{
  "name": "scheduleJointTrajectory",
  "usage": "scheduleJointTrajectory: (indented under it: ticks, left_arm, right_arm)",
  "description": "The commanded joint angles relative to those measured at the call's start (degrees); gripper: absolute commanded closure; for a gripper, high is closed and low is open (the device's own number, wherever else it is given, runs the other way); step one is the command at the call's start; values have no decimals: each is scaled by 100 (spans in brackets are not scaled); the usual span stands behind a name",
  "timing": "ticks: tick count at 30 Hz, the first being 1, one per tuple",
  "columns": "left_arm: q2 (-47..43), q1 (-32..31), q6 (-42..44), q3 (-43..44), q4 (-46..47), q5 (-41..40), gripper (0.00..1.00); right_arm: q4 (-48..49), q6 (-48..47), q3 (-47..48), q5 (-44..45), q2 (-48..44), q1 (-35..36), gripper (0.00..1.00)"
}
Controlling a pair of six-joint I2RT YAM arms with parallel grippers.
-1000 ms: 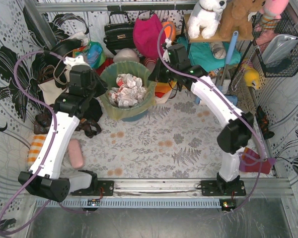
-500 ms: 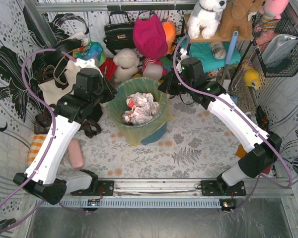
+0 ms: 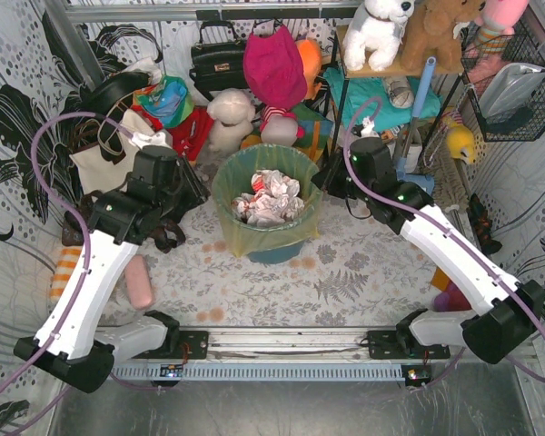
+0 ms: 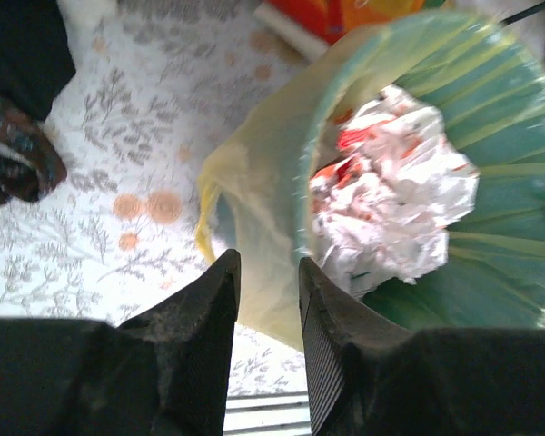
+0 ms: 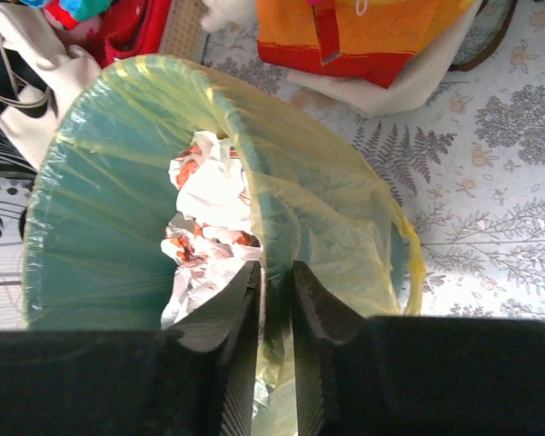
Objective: Tie the trash bag
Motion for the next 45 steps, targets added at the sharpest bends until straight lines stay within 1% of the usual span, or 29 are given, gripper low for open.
scheduleJointTrajectory:
  ticks: [1, 4, 7, 9, 12, 16, 19, 22, 27, 33, 38, 41, 45]
  left_arm:
    - [-87, -58, -288, -496, 123, 127, 59]
    - [-105, -83, -329, -672, 335, 238, 59]
    - [-186, -124, -379, -820, 762, 508, 59]
    - [-197, -150, -431, -833, 881, 545, 59]
    - [-154, -188, -440, -707, 851, 465, 59]
    - [-143, -214, -457, -589, 794, 320, 59]
    - [-171, -233, -522, -555, 759, 240, 59]
    - [-170, -260, -634, -571, 780, 239, 58]
    - [-110, -451, -801, -654, 933, 177, 54]
    - [87, -746, -937, -749, 1060, -78, 54]
    - [220, -921, -1013, -782, 999, -468, 57]
    - [247, -953, -1048, -848, 993, -597, 60]
    - [247, -969, -1080, -909, 1059, -588, 64]
  right_arm:
    - [520, 234, -147, 2, -168, 28, 76]
    - [285, -55, 164, -264, 22, 34, 64]
    - [-160, -495, 520, -365, 203, 28, 54]
    - [-496, -823, 775, -296, 311, 27, 49]
    - [-1041, -1295, 1265, -200, 552, 31, 47]
    - [-1719, -1693, 2105, -151, 967, 26, 47]
    - [-2055, -1965, 2605, -123, 1240, 26, 48]
    - [-2337, -2201, 3036, -26, 1523, 26, 49]
    - [-2797, -2496, 3602, 185, 1933, 28, 50]
    - [-2812, -2761, 3829, 389, 2106, 19, 54]
    - [-2791, -2958, 3943, 184, 2401, -10, 56]
    - [-2772, -2995, 3940, -2, 2571, -48, 58]
    - [-2791, -2991, 3936, -131, 2769, -121, 63]
